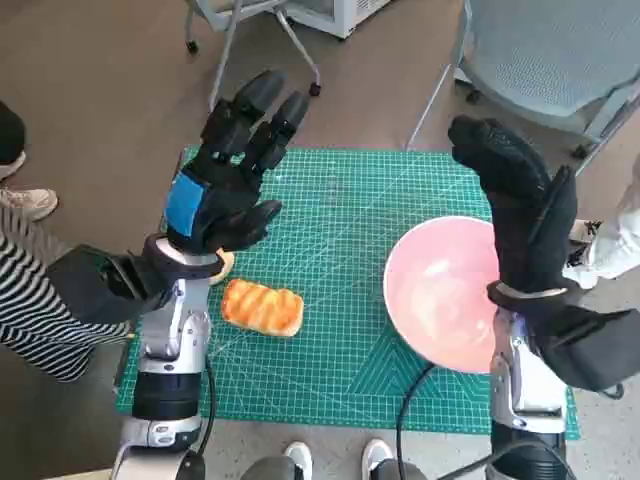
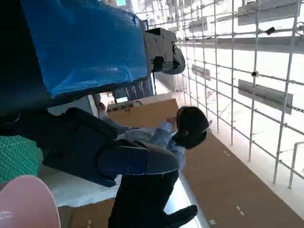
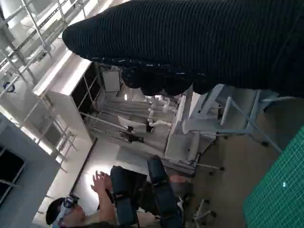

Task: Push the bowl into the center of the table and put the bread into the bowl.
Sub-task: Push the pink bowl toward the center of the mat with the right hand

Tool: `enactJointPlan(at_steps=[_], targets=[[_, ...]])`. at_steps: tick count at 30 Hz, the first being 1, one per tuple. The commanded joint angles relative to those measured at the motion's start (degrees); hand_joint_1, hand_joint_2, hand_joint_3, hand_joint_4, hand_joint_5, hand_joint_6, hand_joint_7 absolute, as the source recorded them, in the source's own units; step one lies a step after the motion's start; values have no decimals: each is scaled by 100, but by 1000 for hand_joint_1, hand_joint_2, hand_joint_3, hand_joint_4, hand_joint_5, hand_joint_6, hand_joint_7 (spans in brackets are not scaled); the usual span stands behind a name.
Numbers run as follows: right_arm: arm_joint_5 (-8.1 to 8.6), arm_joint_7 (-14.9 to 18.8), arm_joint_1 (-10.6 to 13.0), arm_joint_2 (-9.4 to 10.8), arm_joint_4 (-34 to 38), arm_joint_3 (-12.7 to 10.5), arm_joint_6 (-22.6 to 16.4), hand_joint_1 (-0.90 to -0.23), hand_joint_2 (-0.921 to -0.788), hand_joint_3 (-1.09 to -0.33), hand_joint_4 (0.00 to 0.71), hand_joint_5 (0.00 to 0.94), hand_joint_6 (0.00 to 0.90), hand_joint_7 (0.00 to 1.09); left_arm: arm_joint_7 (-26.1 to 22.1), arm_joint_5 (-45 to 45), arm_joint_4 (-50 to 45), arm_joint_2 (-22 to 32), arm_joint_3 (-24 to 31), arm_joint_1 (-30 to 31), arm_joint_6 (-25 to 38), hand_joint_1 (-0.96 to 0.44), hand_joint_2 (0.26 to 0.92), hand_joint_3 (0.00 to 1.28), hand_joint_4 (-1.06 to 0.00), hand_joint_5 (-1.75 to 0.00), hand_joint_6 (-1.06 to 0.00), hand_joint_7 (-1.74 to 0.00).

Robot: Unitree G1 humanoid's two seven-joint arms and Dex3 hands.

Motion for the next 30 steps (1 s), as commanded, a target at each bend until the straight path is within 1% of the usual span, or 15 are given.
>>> enactJointPlan(at_steps=[1, 16, 19, 25, 28, 29, 30], targets=[[-31, -35, 139, -2, 39, 9, 70, -757, -921, -652, 281, 2, 153, 571, 10, -34, -43, -6, -5, -64, 46, -534, 921, 323, -153, -2, 1, -463], [-44, -29, 170, -34, 15, -5, 71, -754, -921, -655, 281, 1, 155, 568, -5, -50, -39, -20, 1, -55, 33, -532, 921, 321, -155, -3, 1, -459], [-12, -4, 191, -62, 12, -36, 62, -754, -921, -655, 282, 2, 156, 568, -10, -43, -19, -17, 6, -60, 16, -531, 921, 320, -155, -3, 1, -460], [121, 111, 298, -232, 25, -224, -21, -760, -921, -654, 264, 0, 145, 558, -3, -12, -11, -32, -7, -56, -21, -531, 921, 320, -156, -3, 1, -461], [242, 217, 369, -450, 208, -501, -191, -767, -921, -660, 246, 0, 138, 551, 6, -3, 8, -30, 2, -65, -33, -530, 921, 320, -156, -3, 1, -462], [258, 236, 377, -497, 262, -567, -236, -767, -921, -661, 243, 0, 137, 550, 6, -4, 19, -30, 6, -69, -37, -530, 921, 320, -156, -3, 1, -462], [236, 209, 393, -570, 349, -675, -305, -767, -921, -663, 239, 0, 135, 548, 6, -4, 31, -31, 11, -73, -45, -530, 921, 320, -155, -3, 1, -462]])
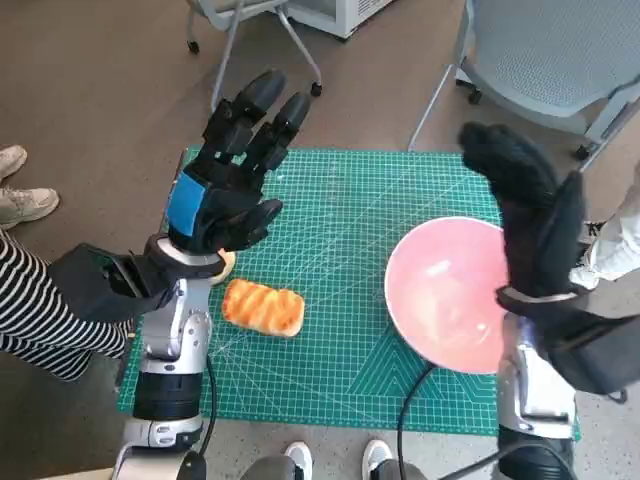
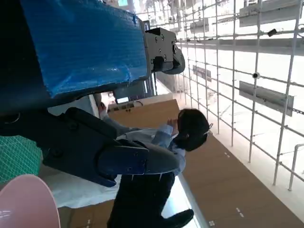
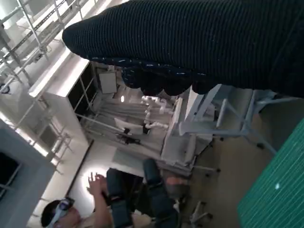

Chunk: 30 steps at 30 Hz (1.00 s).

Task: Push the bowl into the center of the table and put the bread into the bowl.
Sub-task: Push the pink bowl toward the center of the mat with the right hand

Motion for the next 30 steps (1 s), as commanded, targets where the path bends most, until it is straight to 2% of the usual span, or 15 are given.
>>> enactJointPlan(at_steps=[1, 5, 12, 17, 21, 26, 30], targets=[[110, 55, 236, -337, 362, -440, -213, -767, -921, -665, 236, 0, 134, 547, 0, 8, 38, -7, 15, -74, -88, -529, 921, 320, -155, -3, 1, -462], [-45, -148, 285, -515, 675, -732, -447, -764, -921, -678, 221, 0, 123, 541, 2, 28, 70, -17, 12, -85, -118, -527, 921, 321, -153, -2, 1, -459], [-564, -816, 375, -732, 1453, -1178, -1033, -762, -921, -727, 201, 0, 94, 543, 26, 56, 157, -37, -6, -122, -162, -525, 921, 328, -151, -1, 1, -450], [-726, -1174, 376, -832, 2138, -1372, -1400, -738, -921, -774, 193, 0, 69, 556, 30, 47, 192, -36, -7, -153, -154, -523, 921, 334, -146, 0, 1, -439], [-678, -1319, 336, -855, 2738, -1449, -1628, -711, -921, -799, 178, 0, 49, 564, 14, 33, 218, -29, 0, -181, -149, -517, 921, 338, -142, 0, 1, -428], [-386, -1165, 285, -824, 3438, -1494, -1733, -703, -921, -808, 170, 0, 29, 564, -22, -6, 245, -22, 8, -216, -119, -517, 921, 342, -141, 0, 1, -424], [-296, -1127, 226, -822, 3844, -1498, -1805, -684, -921, -814, 169, 0, 28, 567, -48, -21, 249, -20, 9, -228, -107, -518, 921, 344, -141, 0, 1, -424]])
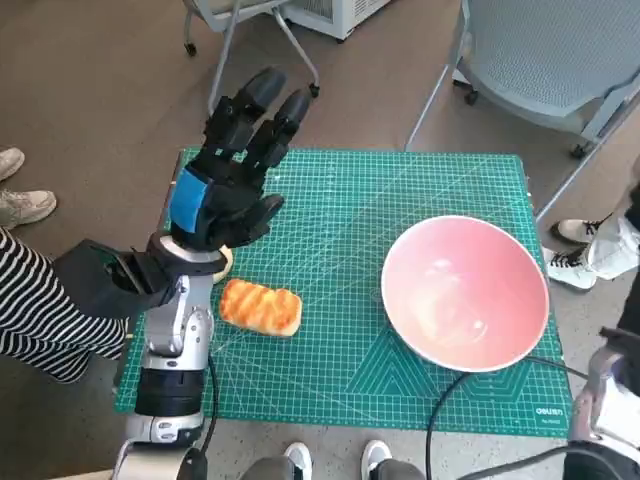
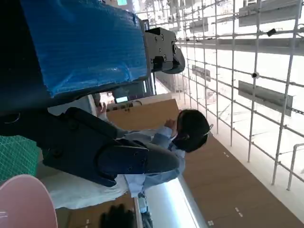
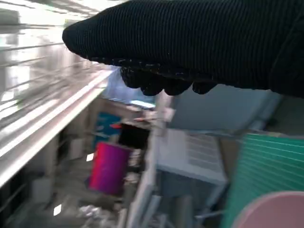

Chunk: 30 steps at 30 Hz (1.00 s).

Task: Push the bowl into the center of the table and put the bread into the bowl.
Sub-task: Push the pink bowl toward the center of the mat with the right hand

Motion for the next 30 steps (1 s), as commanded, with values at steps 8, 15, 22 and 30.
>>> enactJointPlan(at_steps=[8, 15, 22, 30], targets=[[208, 81, -78, -21, 714, 24, -190, -674, -921, -818, 169, 0, 28, 570, -59, -28, 58, -3, 8, -111, -10, -518, 921, 345, -141, 0, 1, -424], [371, 254, -481, 246, 2364, -16, 29, -654, -921, -842, 193, 3, 123, 467, -110, -41, -15, 73, 6, -103, 90, -510, 921, 346, -142, -1, 1, -428], [504, 436, -790, 425, 2948, -14, 29, -642, -921, -857, 201, 4, 144, 433, -129, -39, -64, 123, 39, -67, 104, -510, 920, 345, -142, -1, 1, -427], [498, 607, -1049, 693, 3113, 65, 22, -648, -921, -862, 210, 7, 156, 420, -195, -42, -6, 175, 86, -48, 19, -504, 921, 351, -142, -1, 1, -420]])
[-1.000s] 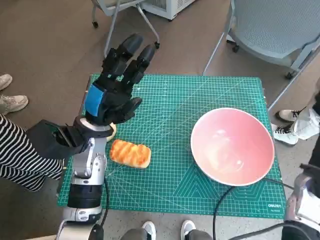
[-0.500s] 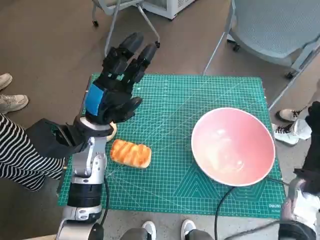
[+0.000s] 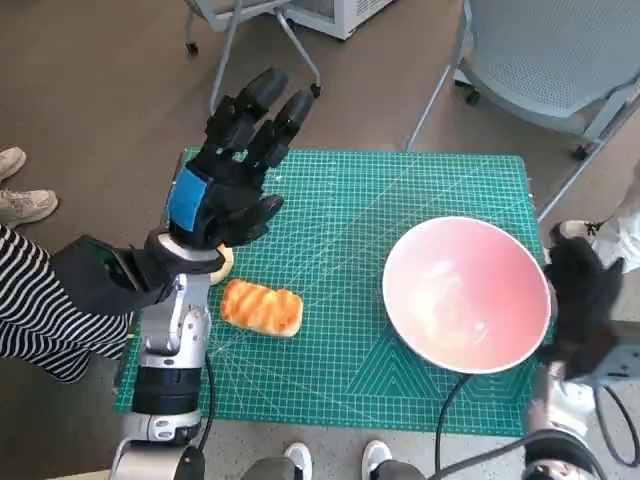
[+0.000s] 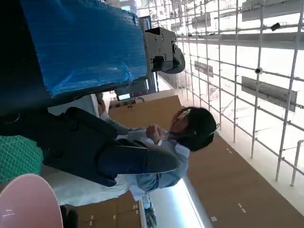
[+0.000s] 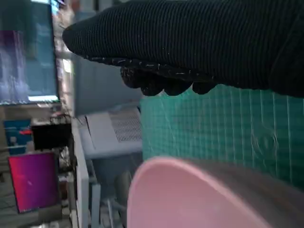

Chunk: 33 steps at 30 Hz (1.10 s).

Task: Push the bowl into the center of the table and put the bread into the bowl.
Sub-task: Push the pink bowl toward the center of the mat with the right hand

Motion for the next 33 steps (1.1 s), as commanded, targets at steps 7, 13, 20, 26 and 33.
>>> enactJointPlan(at_steps=[7, 13, 20, 26, 33], targets=[[38, 316, -292, 316, 203, 194, 60, -649, -921, -874, 206, 3, 160, 413, -75, -8, 42, 117, 108, -21, -141, -504, 920, 350, -146, -3, 1, -414], [129, 569, -474, 407, 273, 215, 116, -653, -921, -881, 196, 0, 156, 410, -72, 20, 57, 162, 124, 12, -193, -517, 921, 345, -148, -4, 1, -415], [174, 704, -653, 533, 315, 261, 198, -654, -921, -889, 192, 0, 153, 409, -17, 47, -23, 200, 140, 79, -185, -527, 921, 343, -152, -6, 1, -419], [187, 664, -835, 648, 389, 272, 350, -653, -921, -895, 197, 3, 148, 411, 72, 45, -116, 217, 167, 144, -128, -535, 921, 340, -154, -7, 1, -433], [217, 656, -1010, 795, 434, 273, 467, -650, -921, -918, 198, 2, 144, 412, 197, 79, -226, 217, 154, 229, -97, -538, 921, 336, -155, -7, 1, -440]])
